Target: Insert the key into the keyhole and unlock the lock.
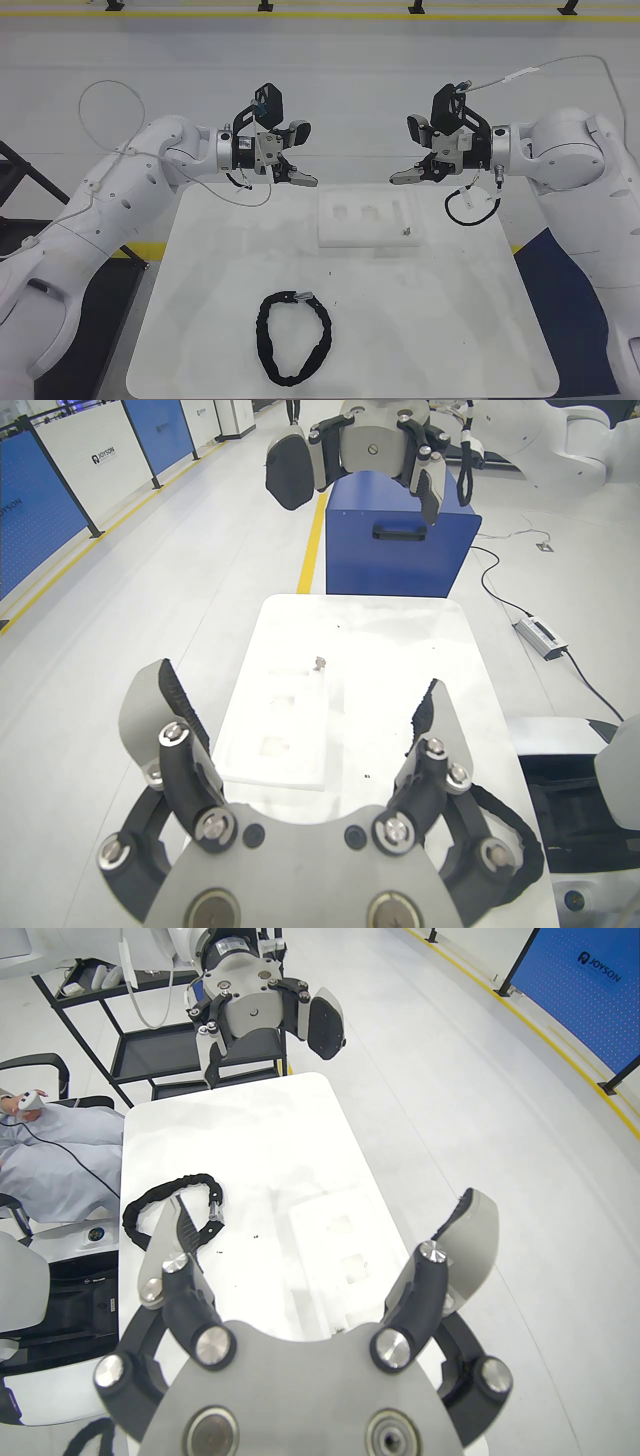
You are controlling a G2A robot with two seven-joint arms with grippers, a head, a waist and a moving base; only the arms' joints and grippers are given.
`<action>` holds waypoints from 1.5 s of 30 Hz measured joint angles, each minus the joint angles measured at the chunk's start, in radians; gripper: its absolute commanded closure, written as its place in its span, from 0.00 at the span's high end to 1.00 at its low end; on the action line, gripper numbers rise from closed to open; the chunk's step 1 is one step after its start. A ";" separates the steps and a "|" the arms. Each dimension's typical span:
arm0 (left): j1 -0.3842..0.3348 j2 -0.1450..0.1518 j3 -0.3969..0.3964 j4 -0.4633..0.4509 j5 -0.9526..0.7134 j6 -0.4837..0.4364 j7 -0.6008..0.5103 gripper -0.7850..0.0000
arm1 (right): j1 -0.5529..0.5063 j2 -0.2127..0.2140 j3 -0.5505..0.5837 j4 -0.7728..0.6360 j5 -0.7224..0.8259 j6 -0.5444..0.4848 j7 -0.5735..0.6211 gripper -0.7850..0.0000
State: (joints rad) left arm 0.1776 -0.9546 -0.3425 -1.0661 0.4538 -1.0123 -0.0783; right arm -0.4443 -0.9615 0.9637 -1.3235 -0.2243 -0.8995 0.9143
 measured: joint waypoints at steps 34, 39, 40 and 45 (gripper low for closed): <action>0.000 0.000 0.000 0.000 0.000 0.000 0.000 1.00 | -0.050 -0.007 -0.035 0.066 0.001 0.024 -0.059 1.00; 0.000 0.000 0.000 0.000 0.000 0.000 0.000 1.00 | -0.037 -0.027 -0.087 0.169 0.027 0.040 -0.080 1.00; 0.000 0.000 0.000 0.000 0.000 0.000 0.000 1.00 | -0.035 -0.030 -0.094 0.186 0.028 0.047 -0.085 1.00; 0.000 0.000 0.000 0.000 0.000 0.000 0.000 1.00 | -0.029 -0.048 -0.132 0.277 0.018 0.104 -0.098 1.00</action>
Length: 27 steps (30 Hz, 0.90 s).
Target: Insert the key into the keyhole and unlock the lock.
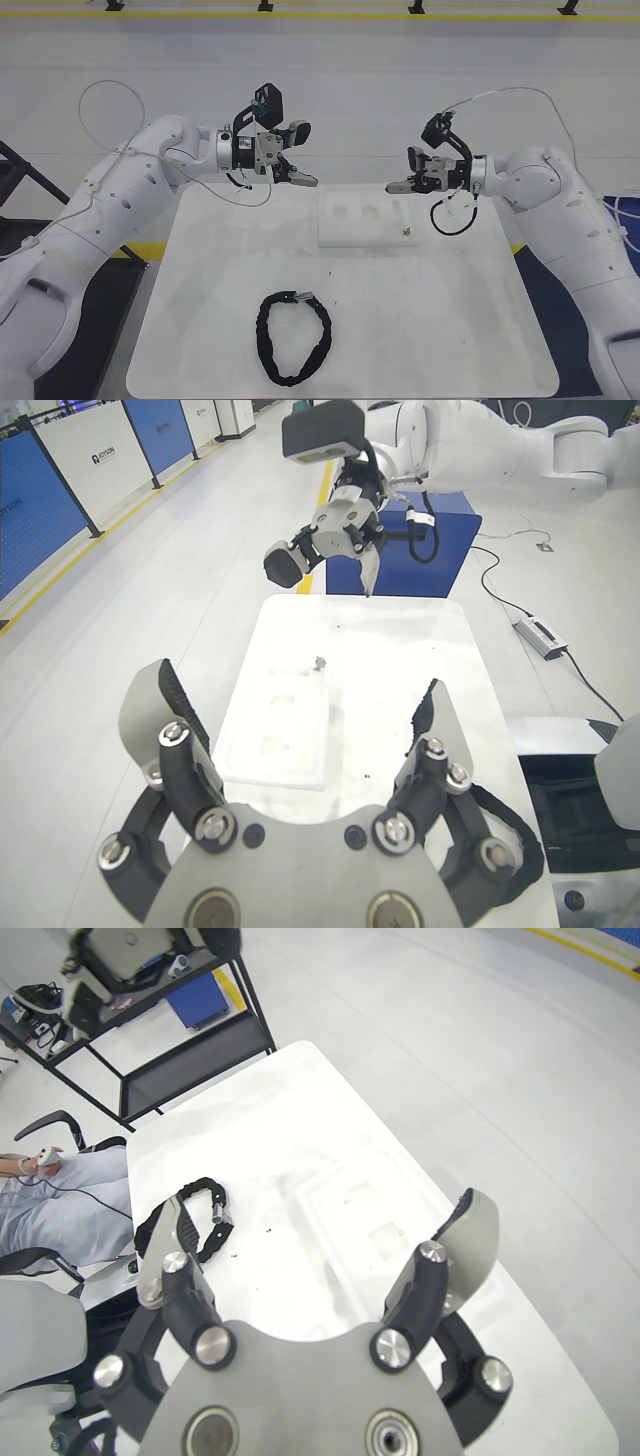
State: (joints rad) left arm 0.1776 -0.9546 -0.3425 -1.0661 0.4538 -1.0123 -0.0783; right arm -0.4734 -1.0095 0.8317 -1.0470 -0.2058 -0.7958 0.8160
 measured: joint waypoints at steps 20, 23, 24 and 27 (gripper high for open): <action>0.000 0.000 0.000 0.000 0.000 0.000 0.000 1.00 | 0.006 -0.090 -0.146 0.164 -0.030 0.523 0.122 1.00; 0.000 0.000 0.000 0.000 0.000 0.000 0.000 1.00 | 0.007 -0.107 -0.166 0.184 -0.013 0.554 0.156 1.00; 0.000 0.000 0.000 0.000 0.000 0.000 0.000 1.00 | 0.008 -0.114 -0.174 0.194 -0.011 0.571 0.169 1.00; 0.000 0.000 0.000 0.000 0.000 0.000 0.000 1.00 | 0.016 -0.132 -0.192 0.218 -0.008 0.623 0.187 1.00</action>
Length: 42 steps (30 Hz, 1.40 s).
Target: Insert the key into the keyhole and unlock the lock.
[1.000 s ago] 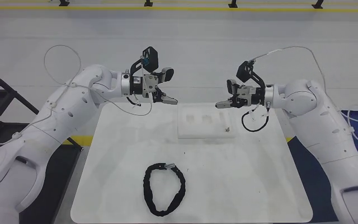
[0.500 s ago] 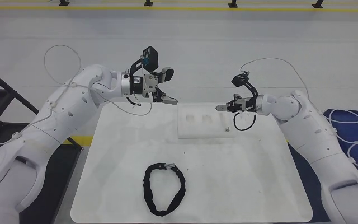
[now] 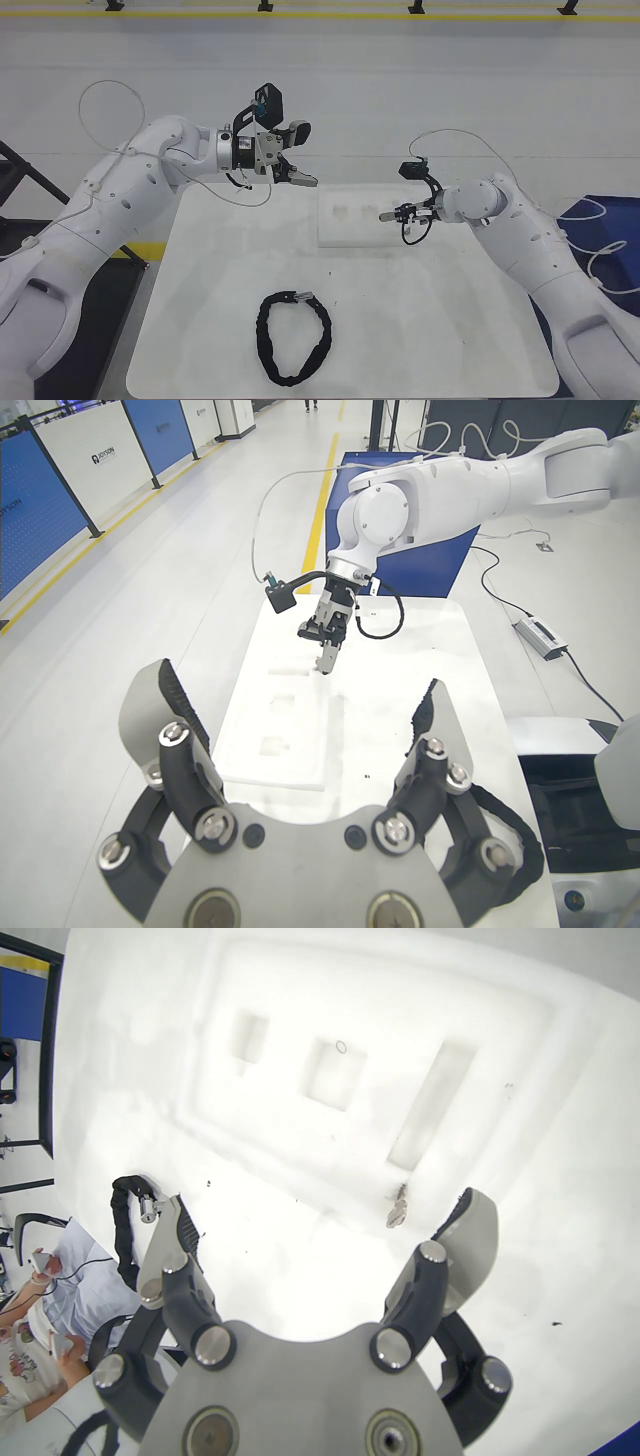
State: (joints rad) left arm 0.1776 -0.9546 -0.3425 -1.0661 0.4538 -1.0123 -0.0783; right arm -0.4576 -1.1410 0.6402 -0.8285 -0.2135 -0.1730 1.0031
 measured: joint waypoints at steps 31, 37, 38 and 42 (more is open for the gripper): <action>0.000 0.000 0.000 0.000 0.000 0.000 0.000 1.00 | -0.044 -0.021 -0.019 -0.052 -0.083 0.222 -0.024 1.00; 0.000 0.000 0.000 0.000 0.000 0.000 0.000 1.00 | -0.050 -0.030 -0.022 -0.045 -0.100 0.236 -0.007 1.00; 0.000 0.000 0.000 0.000 0.000 0.000 0.000 1.00 | -0.048 -0.032 -0.026 -0.045 -0.111 0.239 -0.004 1.00; 0.000 0.000 0.000 0.000 0.000 0.000 0.000 1.00 | -0.042 -0.041 -0.033 -0.039 -0.139 0.263 0.000 0.60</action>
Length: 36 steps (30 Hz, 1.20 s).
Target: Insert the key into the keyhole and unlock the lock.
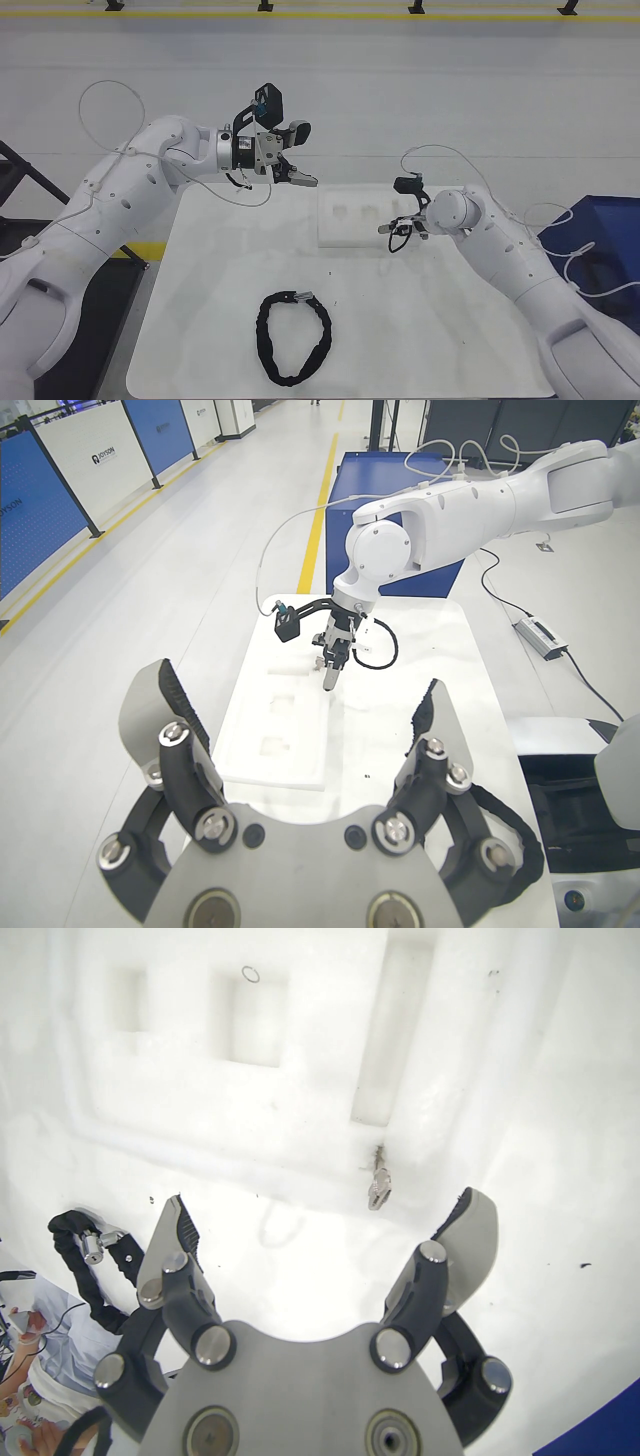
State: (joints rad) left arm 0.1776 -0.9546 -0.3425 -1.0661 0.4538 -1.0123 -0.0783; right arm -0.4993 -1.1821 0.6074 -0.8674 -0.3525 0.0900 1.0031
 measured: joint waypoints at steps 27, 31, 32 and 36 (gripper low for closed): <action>0.000 0.000 0.000 0.000 0.000 0.000 0.000 1.00 | 0.024 -0.065 -0.018 0.125 -0.091 0.078 -0.012 0.08; 0.000 0.000 0.000 0.000 0.000 0.000 0.000 1.00 | 0.030 -0.079 -0.019 0.161 -0.089 0.078 -0.019 0.08; 0.000 0.000 0.000 0.000 0.000 0.000 0.000 1.00 | 0.031 -0.082 -0.021 0.169 -0.091 0.080 -0.021 0.06; 0.000 0.000 0.000 0.000 0.000 0.000 0.000 1.00 | 0.039 -0.098 -0.024 0.201 -0.095 0.085 -0.027 0.00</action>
State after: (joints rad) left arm 0.1776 -0.9546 -0.3425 -1.0661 0.4538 -1.0123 -0.0783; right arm -0.4599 -1.2797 0.5835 -0.6669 -0.4476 0.1753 0.9763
